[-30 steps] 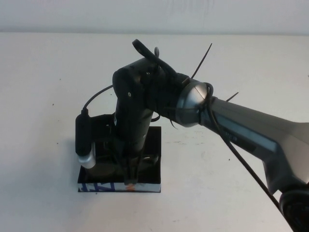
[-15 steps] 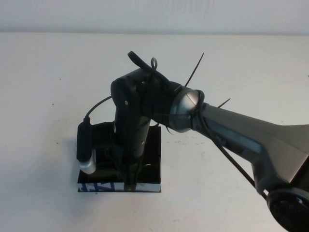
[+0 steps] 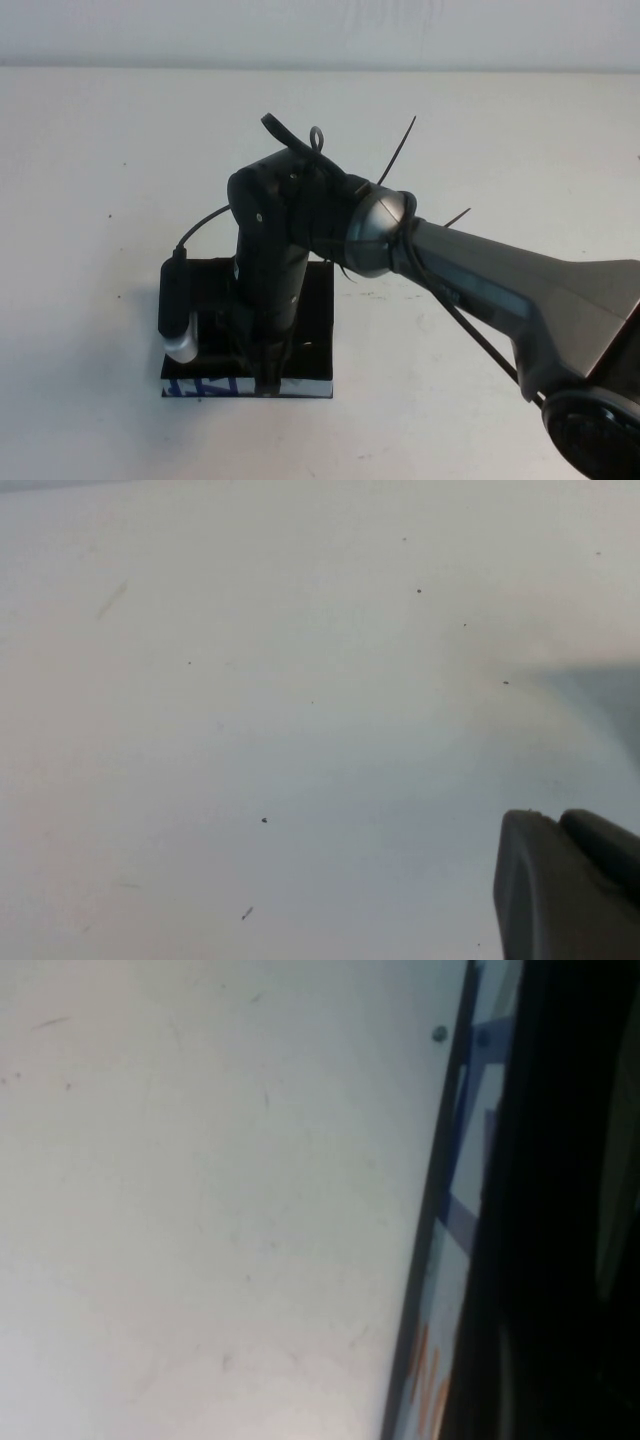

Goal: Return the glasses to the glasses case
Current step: Place the glasses in the glasses case

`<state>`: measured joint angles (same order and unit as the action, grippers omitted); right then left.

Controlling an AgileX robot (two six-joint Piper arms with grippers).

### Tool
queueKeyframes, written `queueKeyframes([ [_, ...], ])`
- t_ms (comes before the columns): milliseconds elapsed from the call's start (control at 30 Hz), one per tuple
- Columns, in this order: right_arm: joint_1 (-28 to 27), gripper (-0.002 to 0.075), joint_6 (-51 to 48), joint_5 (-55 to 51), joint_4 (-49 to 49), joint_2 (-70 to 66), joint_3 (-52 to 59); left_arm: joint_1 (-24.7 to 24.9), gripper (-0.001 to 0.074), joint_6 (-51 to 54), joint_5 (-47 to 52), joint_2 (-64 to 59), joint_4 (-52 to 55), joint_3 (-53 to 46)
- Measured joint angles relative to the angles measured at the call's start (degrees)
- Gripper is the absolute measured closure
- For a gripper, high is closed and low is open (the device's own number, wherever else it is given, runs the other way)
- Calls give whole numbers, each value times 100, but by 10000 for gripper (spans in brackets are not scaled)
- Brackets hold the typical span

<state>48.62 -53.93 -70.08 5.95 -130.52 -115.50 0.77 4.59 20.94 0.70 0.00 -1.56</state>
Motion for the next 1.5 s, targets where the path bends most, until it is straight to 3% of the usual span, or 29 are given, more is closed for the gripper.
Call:
queueKeyframes([
  [233,-10,644,38,0,11,0,0,0,735,0,0,0,0,0],
  [467,-36,530,156,0,-10,-20,0,0,735,0,0,0,0,0],
  [833,-46,514,167,0,-160,80,0,0,735,0,0,0,0,0],
  [1167,-46,514,201,0,-393,377,0,0,735,0,0,0,0,0],
  [1333,-46,519,857,-22,-776,905,0,0,735,0,0,0,0,0],
  [1400,-46,545,1365,-22,-920,1151,0,0,735,0,0,0,0,0],
  [1500,-58,645,2025,-47,-975,1444,0,0,735,0,0,0,0,0],
])
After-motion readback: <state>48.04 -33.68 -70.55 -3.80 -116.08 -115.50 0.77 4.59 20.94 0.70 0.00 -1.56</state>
